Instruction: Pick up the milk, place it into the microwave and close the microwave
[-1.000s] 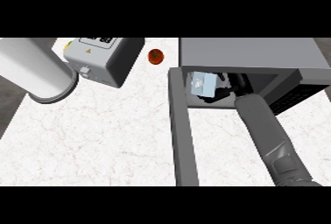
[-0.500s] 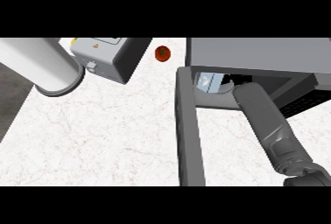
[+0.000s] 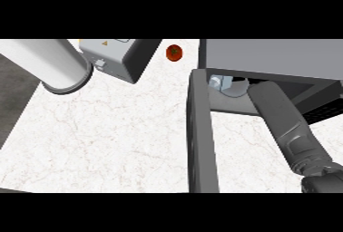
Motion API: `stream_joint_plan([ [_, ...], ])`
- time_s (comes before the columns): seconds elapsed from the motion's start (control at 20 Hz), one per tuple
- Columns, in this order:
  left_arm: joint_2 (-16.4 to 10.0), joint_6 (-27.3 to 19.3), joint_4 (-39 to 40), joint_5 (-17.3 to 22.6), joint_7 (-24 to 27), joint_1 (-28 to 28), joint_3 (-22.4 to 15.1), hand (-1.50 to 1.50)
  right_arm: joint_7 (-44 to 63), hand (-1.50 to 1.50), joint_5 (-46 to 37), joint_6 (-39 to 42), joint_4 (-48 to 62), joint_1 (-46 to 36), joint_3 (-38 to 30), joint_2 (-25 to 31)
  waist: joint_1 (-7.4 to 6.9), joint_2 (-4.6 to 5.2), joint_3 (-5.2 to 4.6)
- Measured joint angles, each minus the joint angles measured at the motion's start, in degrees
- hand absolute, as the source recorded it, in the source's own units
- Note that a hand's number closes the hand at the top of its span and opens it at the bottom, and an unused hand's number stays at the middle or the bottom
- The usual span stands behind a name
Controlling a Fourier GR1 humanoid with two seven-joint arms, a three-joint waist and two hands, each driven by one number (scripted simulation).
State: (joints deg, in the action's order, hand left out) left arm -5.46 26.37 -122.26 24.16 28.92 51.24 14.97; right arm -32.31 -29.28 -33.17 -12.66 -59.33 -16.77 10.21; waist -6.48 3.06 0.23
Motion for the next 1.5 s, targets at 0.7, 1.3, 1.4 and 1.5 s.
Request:
stream_joint_plan([
  [0.7, 0.31, 0.53, 0.32, -4.68, -1.32, -4.13, -4.06, -1.5, -5.51, -1.5, 2.35, 9.35, 4.17, -1.31, -2.66, -0.24, 0.52, -0.29, 0.07],
  [1.3, 4.09, 0.41, -3.26, -11.78, -2.82, -3.19, -12.13, -1.5, -14.3, -1.5, 7.36, 21.52, 3.96, 2.82, -6.49, -1.07, 3.31, -1.87, -0.06],
  [1.4, 4.61, -0.29, -4.39, -13.47, -3.54, -3.09, -13.76, -1.5, -16.03, -1.5, 7.66, 23.44, 3.68, 4.86, -6.35, -1.37, 4.02, -2.2, -0.09],
  [1.5, 4.93, -1.8, -4.95, -15.31, -4.7, -3.97, -16.23, -1.5, -16.65, -1.5, 8.09, 24.63, 3.15, 5.95, -6.29, -2.05, 4.6, -2.42, -0.11],
])
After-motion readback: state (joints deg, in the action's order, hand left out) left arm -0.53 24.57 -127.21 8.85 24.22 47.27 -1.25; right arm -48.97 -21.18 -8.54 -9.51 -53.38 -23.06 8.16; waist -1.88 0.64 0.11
